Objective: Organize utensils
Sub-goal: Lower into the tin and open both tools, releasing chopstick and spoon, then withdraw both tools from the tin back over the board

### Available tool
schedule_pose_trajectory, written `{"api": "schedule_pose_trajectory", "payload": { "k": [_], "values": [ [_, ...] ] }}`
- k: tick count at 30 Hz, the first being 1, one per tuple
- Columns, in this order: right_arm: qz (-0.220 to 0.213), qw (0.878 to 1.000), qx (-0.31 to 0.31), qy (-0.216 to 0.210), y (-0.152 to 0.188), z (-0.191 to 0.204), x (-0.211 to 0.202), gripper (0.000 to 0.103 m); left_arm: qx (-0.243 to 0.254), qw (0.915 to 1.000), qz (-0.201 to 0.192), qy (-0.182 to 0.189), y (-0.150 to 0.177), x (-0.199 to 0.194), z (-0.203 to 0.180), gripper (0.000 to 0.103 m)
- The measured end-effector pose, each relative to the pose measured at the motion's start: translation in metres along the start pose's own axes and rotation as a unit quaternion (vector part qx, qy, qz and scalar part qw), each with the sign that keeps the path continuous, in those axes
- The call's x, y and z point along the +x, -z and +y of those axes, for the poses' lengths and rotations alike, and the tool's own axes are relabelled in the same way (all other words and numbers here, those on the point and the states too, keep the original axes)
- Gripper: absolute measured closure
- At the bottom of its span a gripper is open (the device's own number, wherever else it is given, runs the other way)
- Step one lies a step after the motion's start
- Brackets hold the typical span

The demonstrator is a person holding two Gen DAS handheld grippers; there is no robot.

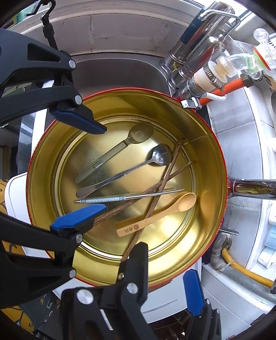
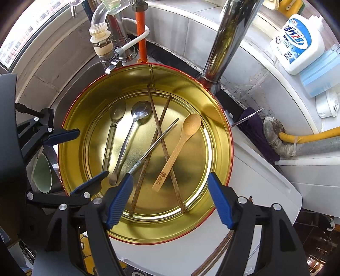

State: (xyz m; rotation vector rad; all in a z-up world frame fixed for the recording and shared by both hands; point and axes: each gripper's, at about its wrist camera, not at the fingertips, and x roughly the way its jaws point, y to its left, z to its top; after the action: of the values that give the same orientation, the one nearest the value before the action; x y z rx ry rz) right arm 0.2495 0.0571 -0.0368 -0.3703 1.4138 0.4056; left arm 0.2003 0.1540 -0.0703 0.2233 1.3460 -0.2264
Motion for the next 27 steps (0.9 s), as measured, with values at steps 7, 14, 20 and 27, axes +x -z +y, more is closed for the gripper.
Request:
{"api": "schedule_pose_trajectory", "payload": {
  "k": [7, 14, 20, 27],
  "values": [
    [-0.004, 1.000, -0.001, 0.001, 0.003, 0.004, -0.003, 0.023, -0.003, 1.0000, 0.002, 0.005, 0.003, -0.002, 0.000, 0.035],
    [-0.009, 1.000, -0.005, 0.003, 0.007, 0.006, -0.006, 0.022, -0.005, 0.9999, 0.000, 0.015, 0.007, -0.006, -0.003, 0.035],
    [-0.016, 1.000, 0.013, 0.003, 0.017, -0.012, -0.011, 0.022, -0.002, 0.9997, 0.002, 0.022, 0.008, -0.011, -0.017, 0.035],
    [-0.022, 0.998, 0.058, 0.002, 0.044, -0.052, -0.015, 0.022, 0.023, 0.9986, 0.006, 0.046, 0.006, -0.016, -0.059, 0.035]
  ]
}}
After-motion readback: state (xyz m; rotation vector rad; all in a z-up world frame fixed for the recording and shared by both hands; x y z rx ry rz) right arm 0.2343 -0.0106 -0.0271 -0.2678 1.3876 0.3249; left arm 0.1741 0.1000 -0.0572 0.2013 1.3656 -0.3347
